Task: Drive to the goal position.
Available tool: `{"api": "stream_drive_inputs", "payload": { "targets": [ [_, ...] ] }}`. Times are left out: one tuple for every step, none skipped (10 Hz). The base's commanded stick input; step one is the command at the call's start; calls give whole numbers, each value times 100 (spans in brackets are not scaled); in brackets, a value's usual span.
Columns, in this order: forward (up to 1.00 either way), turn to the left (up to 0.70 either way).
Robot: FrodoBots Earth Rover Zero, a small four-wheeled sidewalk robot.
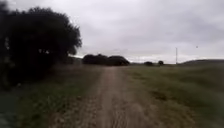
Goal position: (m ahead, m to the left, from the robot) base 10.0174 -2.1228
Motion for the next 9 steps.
{"api": "stream_drive_inputs", "payload": {
  "targets": [
    [70, 0],
    [70, 0],
    [70, 0],
    [70, 0],
    [70, 0],
    [70, 0],
    [70, 0],
    [70, 0],
    [70, 0]
  ]
}}
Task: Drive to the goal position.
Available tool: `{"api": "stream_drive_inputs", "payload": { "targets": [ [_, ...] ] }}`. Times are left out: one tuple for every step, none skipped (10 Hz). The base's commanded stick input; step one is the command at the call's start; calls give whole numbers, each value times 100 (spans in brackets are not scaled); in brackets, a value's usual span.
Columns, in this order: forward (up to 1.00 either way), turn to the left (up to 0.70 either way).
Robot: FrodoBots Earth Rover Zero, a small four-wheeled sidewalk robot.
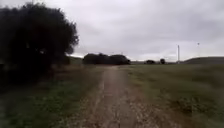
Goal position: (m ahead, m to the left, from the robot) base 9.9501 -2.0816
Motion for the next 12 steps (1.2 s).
{"api": "stream_drive_inputs", "payload": {
  "targets": [
    [70, 0],
    [70, 0],
    [70, 0],
    [70, 0],
    [70, 0],
    [70, 0],
    [70, 0],
    [70, 0],
    [70, 0],
    [70, 0],
    [70, 0],
    [70, 0]
  ]
}}
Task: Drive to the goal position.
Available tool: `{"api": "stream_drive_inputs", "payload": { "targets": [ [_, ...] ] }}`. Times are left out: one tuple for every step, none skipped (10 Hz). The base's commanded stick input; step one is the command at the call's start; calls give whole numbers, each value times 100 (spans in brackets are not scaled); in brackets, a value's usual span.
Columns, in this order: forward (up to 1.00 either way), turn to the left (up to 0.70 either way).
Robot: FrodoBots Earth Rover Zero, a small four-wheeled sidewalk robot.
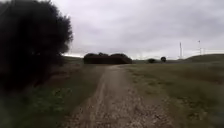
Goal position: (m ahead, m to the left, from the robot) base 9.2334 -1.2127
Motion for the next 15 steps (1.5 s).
{"api": "stream_drive_inputs", "payload": {
  "targets": [
    [70, 0],
    [70, 0],
    [70, 0],
    [70, 0],
    [70, 0],
    [70, 0],
    [70, 0],
    [70, 0],
    [70, 0],
    [70, 0],
    [70, 0],
    [70, 0],
    [70, 0],
    [70, 0],
    [70, 0]
  ]
}}
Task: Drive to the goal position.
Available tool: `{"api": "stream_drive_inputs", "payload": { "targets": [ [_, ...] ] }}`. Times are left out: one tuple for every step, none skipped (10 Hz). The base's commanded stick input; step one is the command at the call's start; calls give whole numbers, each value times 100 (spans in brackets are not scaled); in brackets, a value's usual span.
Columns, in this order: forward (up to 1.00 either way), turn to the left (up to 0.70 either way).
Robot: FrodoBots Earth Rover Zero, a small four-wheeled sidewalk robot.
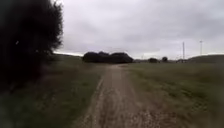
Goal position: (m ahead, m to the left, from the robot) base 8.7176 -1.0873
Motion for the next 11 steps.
{"api": "stream_drive_inputs", "payload": {
  "targets": [
    [70, 0],
    [70, 0],
    [70, 0],
    [70, 0],
    [70, 0],
    [70, 0],
    [70, 0],
    [70, 0],
    [70, 0],
    [70, 0],
    [70, 0]
  ]
}}
